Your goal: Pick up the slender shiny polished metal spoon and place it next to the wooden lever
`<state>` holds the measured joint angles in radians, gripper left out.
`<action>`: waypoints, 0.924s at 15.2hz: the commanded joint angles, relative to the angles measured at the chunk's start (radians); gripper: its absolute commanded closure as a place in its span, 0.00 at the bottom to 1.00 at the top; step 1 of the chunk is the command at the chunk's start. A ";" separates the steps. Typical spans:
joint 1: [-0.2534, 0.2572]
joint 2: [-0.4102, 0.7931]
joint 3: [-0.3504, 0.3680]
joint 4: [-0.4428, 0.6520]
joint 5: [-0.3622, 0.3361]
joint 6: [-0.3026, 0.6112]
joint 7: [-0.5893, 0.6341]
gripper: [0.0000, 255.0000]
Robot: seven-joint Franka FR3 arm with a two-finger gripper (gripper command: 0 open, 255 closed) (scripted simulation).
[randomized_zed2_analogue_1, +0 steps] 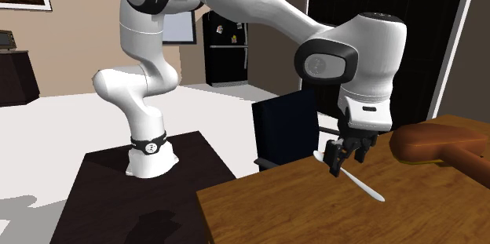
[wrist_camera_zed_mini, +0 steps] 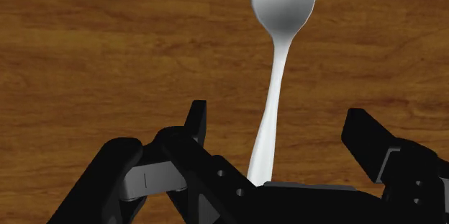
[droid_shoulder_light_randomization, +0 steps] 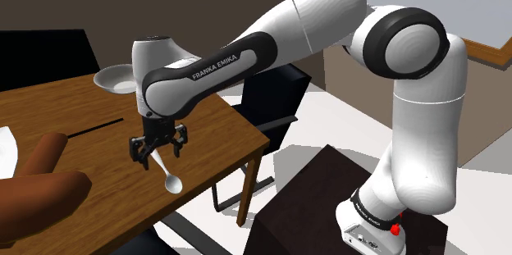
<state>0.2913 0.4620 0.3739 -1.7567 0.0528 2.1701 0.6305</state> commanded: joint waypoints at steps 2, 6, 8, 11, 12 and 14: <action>0.000 0.000 0.000 0.000 0.000 0.000 0.000 0.00; -0.019 -0.053 0.005 0.055 0.015 -0.108 -0.009 0.00; -0.019 -0.053 0.005 0.055 0.015 -0.108 -0.009 0.00; -0.019 -0.053 0.005 0.055 0.015 -0.108 -0.009 0.00; -0.019 -0.053 0.005 0.055 0.015 -0.108 -0.009 0.00; -0.019 -0.053 0.005 0.055 0.015 -0.108 -0.009 0.00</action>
